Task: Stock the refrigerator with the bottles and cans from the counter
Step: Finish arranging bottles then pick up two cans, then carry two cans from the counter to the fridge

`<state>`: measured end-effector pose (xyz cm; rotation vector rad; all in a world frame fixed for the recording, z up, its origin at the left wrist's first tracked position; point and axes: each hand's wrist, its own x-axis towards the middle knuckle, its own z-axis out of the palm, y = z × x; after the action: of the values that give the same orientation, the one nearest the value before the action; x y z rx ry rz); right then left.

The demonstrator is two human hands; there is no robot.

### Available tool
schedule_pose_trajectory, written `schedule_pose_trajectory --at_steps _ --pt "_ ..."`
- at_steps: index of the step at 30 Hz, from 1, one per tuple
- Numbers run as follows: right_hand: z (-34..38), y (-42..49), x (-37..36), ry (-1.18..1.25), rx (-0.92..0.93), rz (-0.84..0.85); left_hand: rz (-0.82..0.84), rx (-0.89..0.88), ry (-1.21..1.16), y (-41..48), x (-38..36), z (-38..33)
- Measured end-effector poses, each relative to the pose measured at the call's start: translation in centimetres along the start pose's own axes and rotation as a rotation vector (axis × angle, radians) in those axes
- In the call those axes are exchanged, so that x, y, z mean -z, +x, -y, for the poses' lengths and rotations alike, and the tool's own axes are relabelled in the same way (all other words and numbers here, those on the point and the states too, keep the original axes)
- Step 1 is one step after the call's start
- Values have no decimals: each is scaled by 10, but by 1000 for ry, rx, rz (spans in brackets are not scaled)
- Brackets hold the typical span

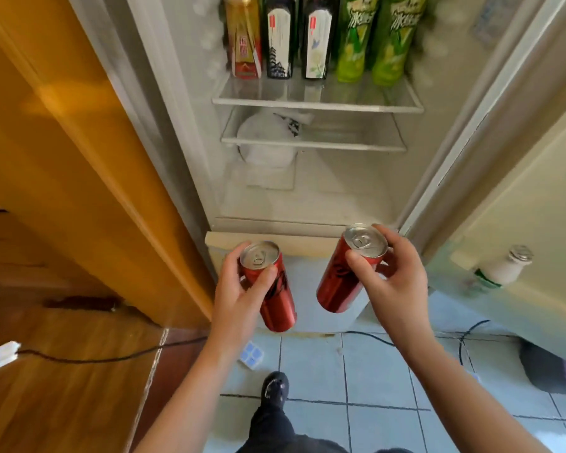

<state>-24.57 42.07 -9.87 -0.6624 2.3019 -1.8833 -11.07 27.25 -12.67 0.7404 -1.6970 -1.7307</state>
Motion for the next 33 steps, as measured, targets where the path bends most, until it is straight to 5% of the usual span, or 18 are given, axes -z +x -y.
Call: schedule_pose_trajectory --at_steps 12,23,33 --pt "75 158 -59 22 191 -145 233 -340 -67 194 -16 -96" --pt "107 285 -76 -48 271 -184 86 -505 -54 311 -58 -153" --pt "93 352 -86 -122 334 -149 40 -449 124 371 -89 -147"
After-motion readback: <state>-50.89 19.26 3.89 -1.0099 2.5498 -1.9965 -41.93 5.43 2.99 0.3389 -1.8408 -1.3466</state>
